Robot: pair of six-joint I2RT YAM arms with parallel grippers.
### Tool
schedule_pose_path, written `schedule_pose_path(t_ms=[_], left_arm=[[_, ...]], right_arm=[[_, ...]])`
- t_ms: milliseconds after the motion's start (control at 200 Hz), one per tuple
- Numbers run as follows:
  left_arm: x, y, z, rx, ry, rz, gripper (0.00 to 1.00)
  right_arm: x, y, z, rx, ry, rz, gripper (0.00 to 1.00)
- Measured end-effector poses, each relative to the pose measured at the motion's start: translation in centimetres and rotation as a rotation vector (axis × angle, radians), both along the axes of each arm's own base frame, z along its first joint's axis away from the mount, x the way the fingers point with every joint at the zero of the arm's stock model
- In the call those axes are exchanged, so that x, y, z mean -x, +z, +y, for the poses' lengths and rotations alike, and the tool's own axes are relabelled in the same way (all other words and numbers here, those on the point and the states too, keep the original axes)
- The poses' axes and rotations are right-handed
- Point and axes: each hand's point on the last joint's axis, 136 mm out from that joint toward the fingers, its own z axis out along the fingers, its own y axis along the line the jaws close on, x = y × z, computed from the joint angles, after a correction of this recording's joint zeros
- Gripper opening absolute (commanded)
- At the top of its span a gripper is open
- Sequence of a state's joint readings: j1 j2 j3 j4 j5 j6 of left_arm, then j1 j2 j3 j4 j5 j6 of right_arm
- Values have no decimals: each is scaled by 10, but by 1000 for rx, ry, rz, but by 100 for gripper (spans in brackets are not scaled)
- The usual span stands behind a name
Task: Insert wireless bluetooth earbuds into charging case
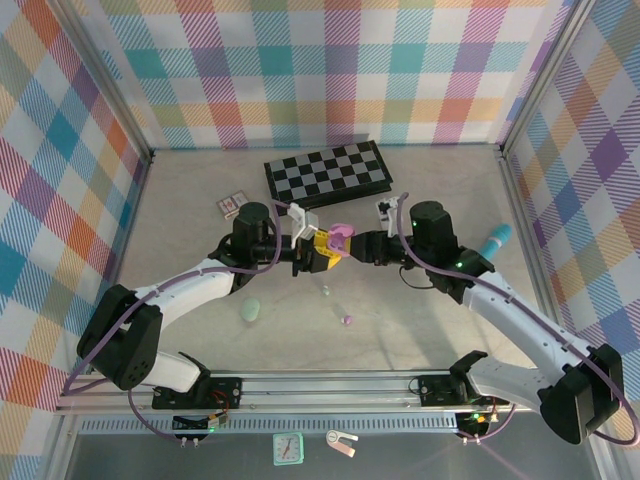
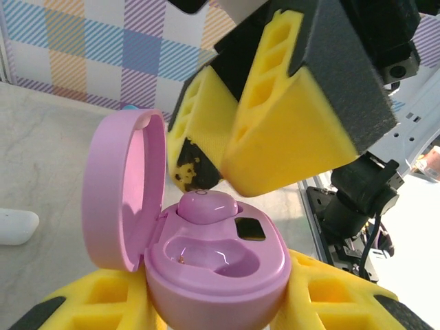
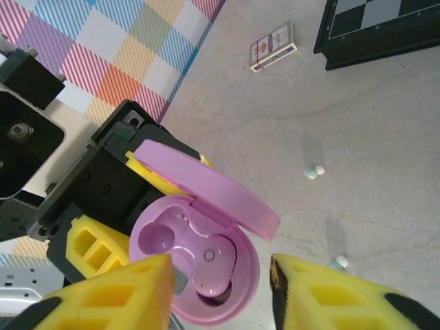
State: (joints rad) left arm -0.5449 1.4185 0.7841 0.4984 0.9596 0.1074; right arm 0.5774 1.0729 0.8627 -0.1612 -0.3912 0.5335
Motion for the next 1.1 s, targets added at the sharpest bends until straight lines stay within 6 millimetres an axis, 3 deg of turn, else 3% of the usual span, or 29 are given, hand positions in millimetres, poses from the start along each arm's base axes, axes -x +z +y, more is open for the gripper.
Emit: schedule_pose_path(t_ms=[255,390,535,690,905,1100], left_arm=[[-7,-4,10,-2,47,7,21],[-11,-2,17,3,84,-10,20],[-12,4,22,11,116,-31,20],[-12,14,25,22,132,-56,20],[-11,17,26,28,137,-63,20],[-10,19,26,32,137,-69,20]], right_arm=[[23,7,-21,-33,-34,-76,57],[31,-5,-39,-38,-103,-85,58],[31,-44,-53,-21,-207,20,57],[32,-97,-58,7,-297,250,56],[46,-168,-47,52,-338,559,54],[61,-200,-28,100,-318,713,52]])
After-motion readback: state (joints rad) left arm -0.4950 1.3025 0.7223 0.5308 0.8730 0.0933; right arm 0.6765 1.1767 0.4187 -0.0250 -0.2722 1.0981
